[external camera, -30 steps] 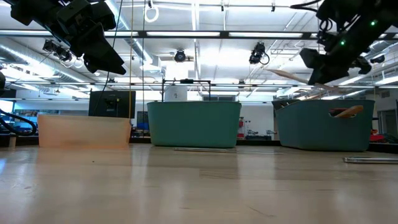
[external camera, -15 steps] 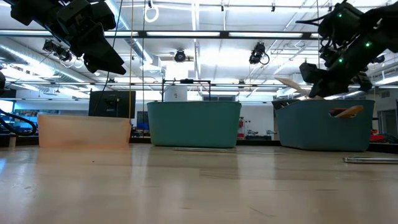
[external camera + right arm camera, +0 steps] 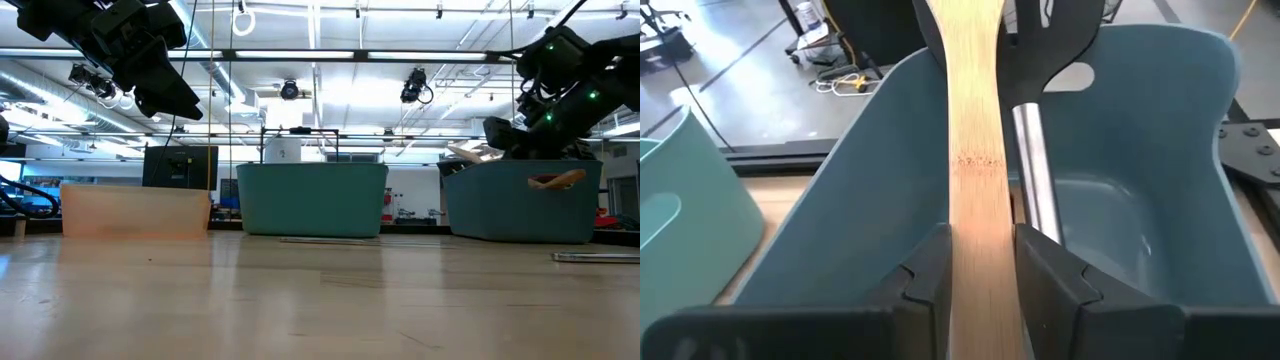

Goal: Pick & Place Kitchen Items
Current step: Put the brown spatula into the blue bin

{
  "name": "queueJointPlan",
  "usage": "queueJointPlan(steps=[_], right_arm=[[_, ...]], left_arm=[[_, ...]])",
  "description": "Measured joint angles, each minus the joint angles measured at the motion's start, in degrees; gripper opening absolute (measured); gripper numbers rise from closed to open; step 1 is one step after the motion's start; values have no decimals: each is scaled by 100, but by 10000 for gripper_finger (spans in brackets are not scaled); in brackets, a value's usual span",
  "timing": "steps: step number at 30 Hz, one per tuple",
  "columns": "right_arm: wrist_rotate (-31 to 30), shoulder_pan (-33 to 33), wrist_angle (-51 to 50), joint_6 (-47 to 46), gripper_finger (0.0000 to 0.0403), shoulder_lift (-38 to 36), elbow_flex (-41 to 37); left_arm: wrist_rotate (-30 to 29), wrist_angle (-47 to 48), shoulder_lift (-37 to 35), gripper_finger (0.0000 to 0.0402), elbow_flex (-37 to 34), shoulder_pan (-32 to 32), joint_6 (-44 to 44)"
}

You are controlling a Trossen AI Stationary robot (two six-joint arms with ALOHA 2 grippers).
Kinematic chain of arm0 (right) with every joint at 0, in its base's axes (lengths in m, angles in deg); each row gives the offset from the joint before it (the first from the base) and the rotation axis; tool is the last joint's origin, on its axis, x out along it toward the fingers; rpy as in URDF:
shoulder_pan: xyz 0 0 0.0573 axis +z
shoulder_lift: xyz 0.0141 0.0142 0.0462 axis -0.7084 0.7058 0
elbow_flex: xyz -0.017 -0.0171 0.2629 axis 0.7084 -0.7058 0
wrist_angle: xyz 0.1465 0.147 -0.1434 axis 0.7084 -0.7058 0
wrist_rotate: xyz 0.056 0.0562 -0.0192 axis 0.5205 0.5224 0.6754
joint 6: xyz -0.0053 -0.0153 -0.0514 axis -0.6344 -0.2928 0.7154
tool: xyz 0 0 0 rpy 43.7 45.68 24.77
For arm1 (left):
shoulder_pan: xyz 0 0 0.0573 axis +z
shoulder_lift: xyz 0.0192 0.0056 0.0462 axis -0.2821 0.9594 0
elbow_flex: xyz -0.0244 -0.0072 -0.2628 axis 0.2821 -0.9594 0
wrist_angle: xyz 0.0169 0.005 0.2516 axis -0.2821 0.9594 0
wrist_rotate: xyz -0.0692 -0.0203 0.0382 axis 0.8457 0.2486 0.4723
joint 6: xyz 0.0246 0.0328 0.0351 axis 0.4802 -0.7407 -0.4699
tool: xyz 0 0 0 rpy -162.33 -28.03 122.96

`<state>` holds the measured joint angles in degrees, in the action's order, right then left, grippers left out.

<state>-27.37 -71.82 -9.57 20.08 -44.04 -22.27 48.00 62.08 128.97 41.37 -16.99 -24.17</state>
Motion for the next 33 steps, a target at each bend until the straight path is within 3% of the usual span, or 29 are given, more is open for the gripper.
queueJointPlan(steps=[33], right_arm=[[-82,-214,-3,150,123,39,-2]], left_arm=[[-1,-1,1,181,0,-1,0]])
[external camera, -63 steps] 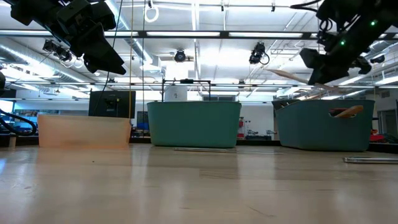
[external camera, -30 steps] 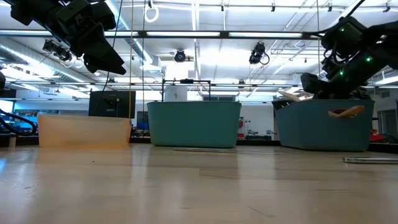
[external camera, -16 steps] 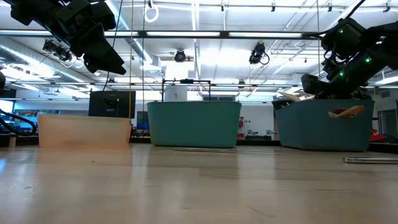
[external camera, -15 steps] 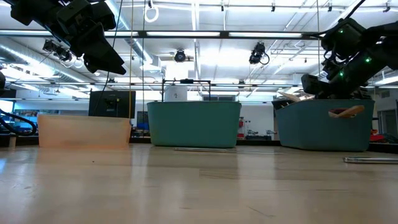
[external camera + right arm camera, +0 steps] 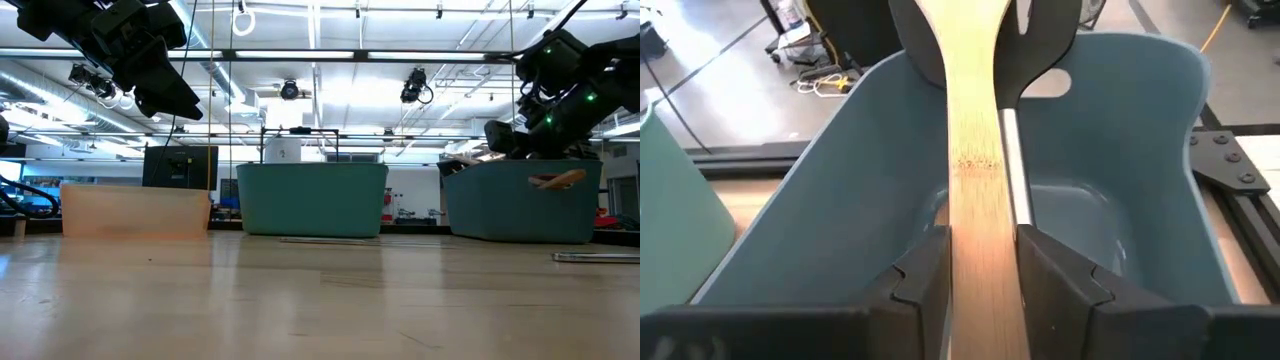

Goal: Pick & Place Kitchen Items
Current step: Put the brown spatula into the blue bin

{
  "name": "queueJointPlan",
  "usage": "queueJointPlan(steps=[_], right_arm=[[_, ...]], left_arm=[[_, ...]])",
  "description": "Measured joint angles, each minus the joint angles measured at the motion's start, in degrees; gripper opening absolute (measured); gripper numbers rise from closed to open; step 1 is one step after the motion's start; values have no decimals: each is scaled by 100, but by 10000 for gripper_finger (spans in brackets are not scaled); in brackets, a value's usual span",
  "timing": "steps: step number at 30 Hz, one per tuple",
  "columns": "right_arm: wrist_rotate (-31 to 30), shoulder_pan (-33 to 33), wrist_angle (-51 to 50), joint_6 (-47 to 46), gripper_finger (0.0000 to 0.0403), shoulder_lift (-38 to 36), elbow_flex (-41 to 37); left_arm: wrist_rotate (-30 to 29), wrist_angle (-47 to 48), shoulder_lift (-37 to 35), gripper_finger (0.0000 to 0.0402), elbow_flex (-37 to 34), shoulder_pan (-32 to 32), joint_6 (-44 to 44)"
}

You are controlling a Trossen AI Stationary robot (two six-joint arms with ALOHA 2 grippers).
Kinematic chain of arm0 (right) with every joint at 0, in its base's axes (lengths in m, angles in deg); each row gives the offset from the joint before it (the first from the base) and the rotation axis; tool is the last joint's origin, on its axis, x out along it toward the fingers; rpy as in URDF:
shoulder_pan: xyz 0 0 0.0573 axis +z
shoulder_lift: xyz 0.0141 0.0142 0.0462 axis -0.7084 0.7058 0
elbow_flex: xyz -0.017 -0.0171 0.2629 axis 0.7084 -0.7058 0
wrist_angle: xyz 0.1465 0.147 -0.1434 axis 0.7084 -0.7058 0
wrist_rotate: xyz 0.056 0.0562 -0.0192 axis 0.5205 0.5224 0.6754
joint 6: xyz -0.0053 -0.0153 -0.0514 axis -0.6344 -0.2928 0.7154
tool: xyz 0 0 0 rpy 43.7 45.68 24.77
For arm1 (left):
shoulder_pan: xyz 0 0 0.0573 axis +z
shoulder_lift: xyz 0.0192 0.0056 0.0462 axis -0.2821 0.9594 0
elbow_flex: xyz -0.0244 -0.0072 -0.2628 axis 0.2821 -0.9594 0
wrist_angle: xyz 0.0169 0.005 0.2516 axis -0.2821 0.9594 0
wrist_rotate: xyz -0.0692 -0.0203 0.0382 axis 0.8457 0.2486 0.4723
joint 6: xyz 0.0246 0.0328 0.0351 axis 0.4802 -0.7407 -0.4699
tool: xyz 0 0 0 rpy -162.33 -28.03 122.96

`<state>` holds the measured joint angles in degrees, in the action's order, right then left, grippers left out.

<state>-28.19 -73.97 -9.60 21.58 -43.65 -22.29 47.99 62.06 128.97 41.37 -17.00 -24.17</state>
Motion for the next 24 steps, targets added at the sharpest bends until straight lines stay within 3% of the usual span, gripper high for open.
queueJointPlan(steps=[10,24], right_arm=[[-43,0,157,17,132,15,0],[-1,-2,369,89,215,74,0]], left_arm=[[-1,-1,1,181,0,1,-2],[-1,-1,1,181,0,-1,-2]])
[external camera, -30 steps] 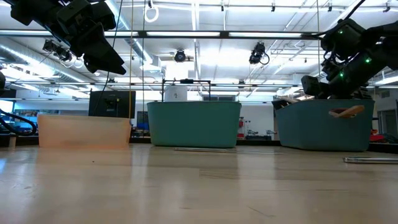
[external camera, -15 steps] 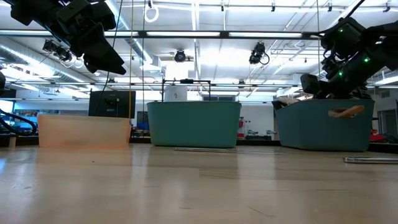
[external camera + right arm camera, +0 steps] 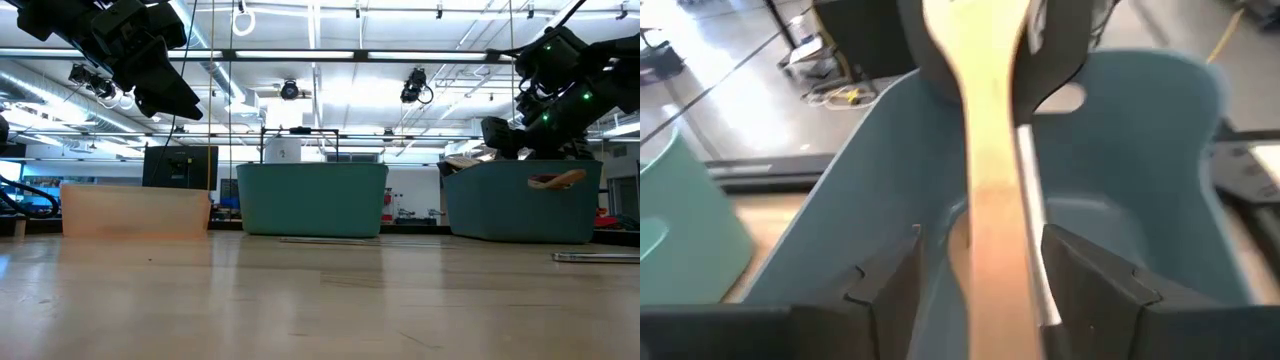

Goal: Pick & Place Kitchen Items
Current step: Put the brown spatula into the blue bin, then put the silver knife into the green bin

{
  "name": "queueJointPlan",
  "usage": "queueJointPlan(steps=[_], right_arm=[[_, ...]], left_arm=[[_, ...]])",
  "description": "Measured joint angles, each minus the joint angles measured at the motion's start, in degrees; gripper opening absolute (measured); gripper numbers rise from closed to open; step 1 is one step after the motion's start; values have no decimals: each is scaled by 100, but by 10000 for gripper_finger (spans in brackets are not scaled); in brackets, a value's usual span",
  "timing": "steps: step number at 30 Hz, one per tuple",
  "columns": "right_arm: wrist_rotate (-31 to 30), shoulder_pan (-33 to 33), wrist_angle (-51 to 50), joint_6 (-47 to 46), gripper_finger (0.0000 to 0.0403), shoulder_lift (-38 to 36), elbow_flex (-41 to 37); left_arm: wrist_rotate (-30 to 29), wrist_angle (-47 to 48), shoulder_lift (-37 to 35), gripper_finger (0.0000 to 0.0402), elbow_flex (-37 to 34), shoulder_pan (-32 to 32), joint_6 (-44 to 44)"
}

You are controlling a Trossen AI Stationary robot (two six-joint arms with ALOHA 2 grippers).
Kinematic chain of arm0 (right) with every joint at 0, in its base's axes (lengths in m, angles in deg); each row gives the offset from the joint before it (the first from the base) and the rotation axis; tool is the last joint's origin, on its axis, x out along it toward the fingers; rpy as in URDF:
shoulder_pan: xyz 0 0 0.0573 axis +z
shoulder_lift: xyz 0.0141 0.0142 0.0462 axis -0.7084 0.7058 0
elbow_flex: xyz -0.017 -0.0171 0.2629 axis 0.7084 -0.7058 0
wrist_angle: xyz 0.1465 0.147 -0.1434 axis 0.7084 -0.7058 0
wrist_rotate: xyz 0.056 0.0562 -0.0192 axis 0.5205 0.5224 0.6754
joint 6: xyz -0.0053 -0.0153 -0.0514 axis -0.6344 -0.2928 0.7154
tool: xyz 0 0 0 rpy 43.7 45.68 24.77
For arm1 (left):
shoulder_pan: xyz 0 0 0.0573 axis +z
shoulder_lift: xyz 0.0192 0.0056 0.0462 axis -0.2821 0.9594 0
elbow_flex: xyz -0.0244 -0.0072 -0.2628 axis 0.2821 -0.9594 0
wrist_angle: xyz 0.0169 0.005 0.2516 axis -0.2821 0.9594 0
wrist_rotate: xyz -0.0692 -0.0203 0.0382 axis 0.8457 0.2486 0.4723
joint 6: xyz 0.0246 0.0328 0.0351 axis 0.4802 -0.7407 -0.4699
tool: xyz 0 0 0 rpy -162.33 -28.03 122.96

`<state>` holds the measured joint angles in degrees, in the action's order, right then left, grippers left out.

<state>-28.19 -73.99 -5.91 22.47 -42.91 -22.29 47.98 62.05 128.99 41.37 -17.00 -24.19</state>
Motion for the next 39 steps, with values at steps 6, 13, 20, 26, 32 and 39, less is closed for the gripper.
queueJointPlan(steps=[6,13,20,26,32,39], right_arm=[[-189,-9,-31,-50,219,165,0],[29,-165,442,-31,211,601,0],[958,-395,1569,236,193,1241,0],[1413,-398,2435,655,183,1657,0],[1372,-398,2253,681,174,1735,0],[1447,-398,2600,953,163,1568,0]], left_arm=[[0,-2,0,181,0,2,0],[0,-2,0,181,0,2,-2],[0,-3,-2,181,0,2,-4],[0,-4,0,181,0,2,4],[0,-4,0,181,0,2,4],[0,-37,2,181,0,2,4]])
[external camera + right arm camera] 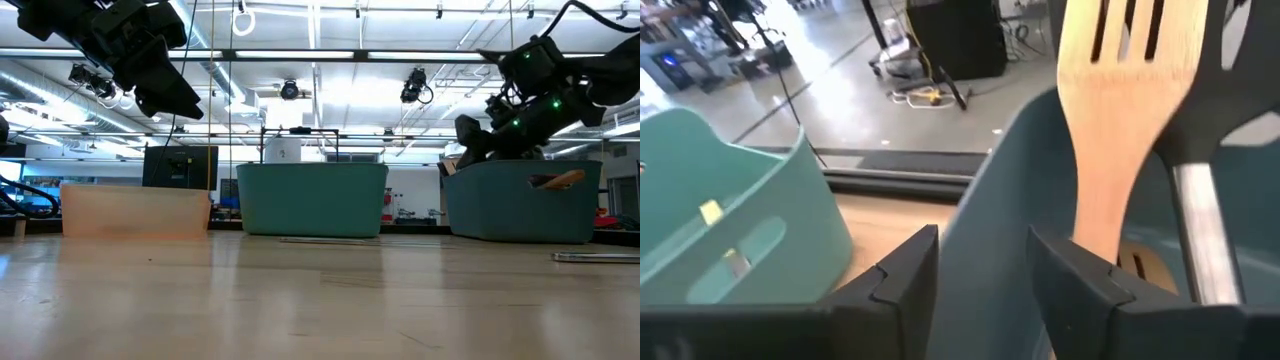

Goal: Pick & Place Kitchen Items
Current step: Put the silver knife into the green bin

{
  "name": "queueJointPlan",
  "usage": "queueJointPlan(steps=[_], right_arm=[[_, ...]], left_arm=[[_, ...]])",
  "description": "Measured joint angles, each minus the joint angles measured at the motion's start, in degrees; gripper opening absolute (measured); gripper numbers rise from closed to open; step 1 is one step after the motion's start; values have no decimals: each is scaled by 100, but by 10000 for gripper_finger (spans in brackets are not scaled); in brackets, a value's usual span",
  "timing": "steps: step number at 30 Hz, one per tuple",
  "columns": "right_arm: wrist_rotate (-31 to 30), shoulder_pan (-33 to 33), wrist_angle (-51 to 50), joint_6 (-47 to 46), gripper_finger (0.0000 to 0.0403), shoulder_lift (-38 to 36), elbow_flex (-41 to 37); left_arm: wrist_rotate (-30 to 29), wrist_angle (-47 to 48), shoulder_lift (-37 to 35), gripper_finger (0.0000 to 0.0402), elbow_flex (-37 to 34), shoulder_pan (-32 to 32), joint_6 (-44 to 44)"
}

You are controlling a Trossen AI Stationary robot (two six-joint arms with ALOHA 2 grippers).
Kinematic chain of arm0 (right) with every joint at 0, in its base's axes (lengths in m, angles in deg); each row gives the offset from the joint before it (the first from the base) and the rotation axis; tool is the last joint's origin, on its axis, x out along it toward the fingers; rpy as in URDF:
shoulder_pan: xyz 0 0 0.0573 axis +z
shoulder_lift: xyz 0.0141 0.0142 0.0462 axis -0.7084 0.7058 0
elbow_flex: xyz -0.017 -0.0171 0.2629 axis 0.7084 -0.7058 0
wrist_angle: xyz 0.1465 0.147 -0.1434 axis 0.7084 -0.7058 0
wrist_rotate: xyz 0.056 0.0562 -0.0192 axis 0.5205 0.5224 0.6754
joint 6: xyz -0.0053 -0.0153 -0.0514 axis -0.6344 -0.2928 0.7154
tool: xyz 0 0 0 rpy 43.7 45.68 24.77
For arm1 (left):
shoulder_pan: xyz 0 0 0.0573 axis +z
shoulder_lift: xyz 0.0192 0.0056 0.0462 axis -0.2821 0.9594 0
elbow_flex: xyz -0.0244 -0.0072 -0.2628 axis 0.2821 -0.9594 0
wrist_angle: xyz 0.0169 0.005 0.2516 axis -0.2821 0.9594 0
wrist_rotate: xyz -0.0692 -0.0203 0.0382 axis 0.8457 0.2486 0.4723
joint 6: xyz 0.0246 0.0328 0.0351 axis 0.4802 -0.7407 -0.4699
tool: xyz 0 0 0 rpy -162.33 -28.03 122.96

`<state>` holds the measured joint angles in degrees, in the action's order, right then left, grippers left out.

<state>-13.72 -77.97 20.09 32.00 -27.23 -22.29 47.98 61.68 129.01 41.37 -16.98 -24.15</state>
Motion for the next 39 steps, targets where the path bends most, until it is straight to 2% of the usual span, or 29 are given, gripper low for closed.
queueJointPlan(steps=[4,11,19,25,35,39], right_arm=[[48,4,-20,62,156,-216,0],[571,9,-50,114,146,-577,0],[1221,9,-25,158,141,-834,0],[1704,9,-6,178,141,-1077,0],[2535,38,356,102,141,-1356,0],[2745,165,651,43,141,-1356,0]], left_arm=[[0,-299,30,181,0,0,-9],[2,-969,352,181,4,0,-474],[11,-1561,1261,181,1,0,-898],[387,-2379,2018,181,0,-2,-1409],[505,-3264,2773,181,0,4,-2244],[764,-3701,3099,181,0,4,-2423]])
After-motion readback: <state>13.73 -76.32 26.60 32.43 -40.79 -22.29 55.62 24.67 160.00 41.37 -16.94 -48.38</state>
